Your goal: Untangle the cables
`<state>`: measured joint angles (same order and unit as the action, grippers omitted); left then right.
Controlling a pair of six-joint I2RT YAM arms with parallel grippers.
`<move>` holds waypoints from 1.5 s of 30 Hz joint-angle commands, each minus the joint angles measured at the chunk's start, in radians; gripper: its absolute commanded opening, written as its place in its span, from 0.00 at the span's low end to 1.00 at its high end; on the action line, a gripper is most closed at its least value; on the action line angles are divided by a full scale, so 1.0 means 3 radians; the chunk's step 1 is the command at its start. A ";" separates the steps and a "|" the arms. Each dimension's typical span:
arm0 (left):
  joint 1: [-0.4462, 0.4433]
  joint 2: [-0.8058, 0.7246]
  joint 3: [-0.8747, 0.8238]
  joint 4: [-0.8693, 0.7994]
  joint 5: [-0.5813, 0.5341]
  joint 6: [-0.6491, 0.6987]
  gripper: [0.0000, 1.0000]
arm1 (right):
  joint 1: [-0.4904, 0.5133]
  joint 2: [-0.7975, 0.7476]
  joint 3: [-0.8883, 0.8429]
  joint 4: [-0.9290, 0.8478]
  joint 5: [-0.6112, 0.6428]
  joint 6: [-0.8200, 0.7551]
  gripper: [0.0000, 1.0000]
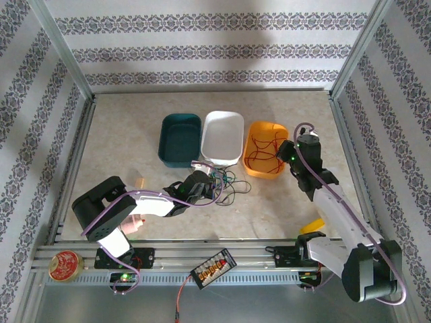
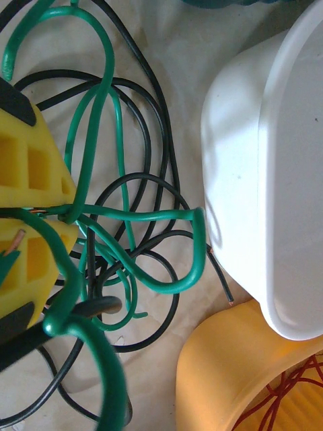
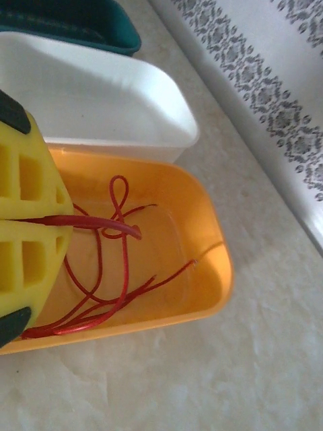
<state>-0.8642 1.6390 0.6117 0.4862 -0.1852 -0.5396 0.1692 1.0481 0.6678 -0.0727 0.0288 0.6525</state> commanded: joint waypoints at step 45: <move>-0.0049 0.0070 0.0057 -0.0192 -0.0007 0.0004 0.02 | 0.0346 0.1628 0.0591 0.0001 -0.0043 0.0224 0.11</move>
<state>-0.8650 1.6432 0.6159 0.4847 -0.1852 -0.5396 0.2600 1.6215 0.8223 -0.0597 0.0204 0.7269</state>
